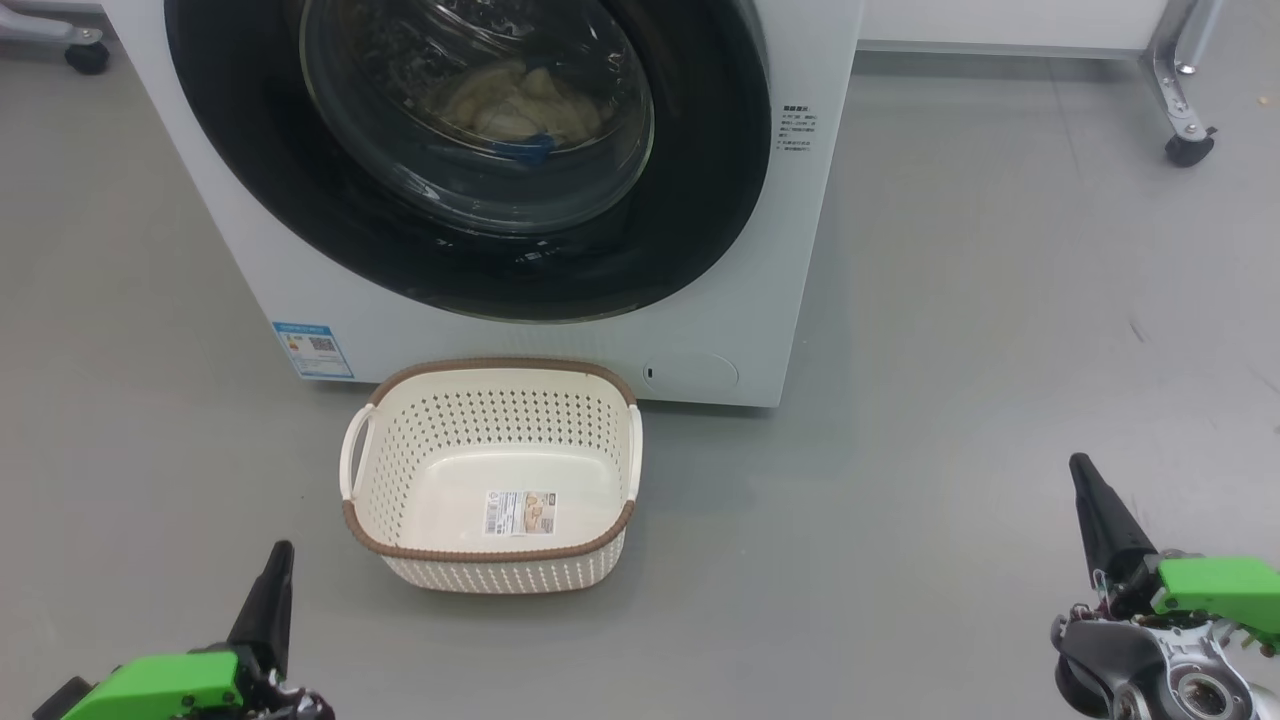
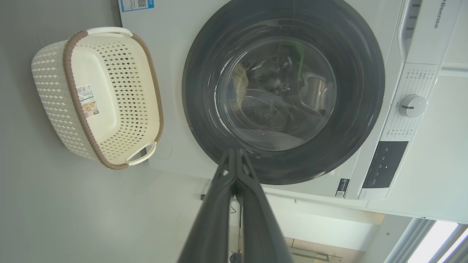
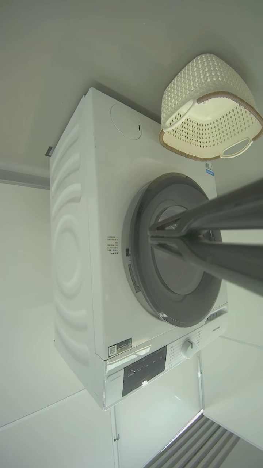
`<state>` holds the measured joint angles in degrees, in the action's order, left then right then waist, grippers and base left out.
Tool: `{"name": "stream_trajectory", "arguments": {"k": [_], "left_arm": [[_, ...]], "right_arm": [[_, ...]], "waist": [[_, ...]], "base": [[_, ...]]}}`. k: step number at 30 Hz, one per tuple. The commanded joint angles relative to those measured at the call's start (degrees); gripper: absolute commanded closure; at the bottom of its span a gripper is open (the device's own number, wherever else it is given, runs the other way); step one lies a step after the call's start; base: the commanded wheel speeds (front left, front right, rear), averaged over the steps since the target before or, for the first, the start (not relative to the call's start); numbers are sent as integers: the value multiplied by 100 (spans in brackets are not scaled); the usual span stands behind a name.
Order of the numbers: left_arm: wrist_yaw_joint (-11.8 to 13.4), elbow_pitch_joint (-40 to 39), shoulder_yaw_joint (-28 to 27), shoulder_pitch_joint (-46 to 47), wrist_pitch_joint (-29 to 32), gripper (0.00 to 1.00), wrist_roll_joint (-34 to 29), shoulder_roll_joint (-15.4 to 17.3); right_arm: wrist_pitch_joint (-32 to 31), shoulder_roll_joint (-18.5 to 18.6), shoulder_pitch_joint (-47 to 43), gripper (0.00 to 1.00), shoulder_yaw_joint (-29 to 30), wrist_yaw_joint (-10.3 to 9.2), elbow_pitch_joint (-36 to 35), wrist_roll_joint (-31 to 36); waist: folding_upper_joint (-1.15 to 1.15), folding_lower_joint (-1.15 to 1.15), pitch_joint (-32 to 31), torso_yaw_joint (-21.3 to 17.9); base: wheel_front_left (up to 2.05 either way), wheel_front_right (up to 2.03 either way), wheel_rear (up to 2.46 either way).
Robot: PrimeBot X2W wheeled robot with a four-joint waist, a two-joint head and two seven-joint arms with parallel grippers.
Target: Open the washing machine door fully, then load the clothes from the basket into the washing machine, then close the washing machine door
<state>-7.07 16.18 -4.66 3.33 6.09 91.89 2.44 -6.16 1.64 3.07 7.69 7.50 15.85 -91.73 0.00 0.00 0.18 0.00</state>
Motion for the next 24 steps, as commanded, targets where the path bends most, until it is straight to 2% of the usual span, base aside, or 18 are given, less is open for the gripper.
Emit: {"name": "stream_trajectory", "arguments": {"k": [1, 24], "left_arm": [[-42, -213, -192, 287, 44, 100, 23, 44], [-42, -213, -192, 287, 45, 100, 23, 44]], "right_arm": [[-32, 123, 312, 100, -118, -1, -182, -45], [-32, 123, 311, 100, -118, -1, -182, -45]], "waist": [[0, 0, 0, 0], [0, 0, 0, 0]], "base": [[0, 0, 0], [0, 0, 0]]}}
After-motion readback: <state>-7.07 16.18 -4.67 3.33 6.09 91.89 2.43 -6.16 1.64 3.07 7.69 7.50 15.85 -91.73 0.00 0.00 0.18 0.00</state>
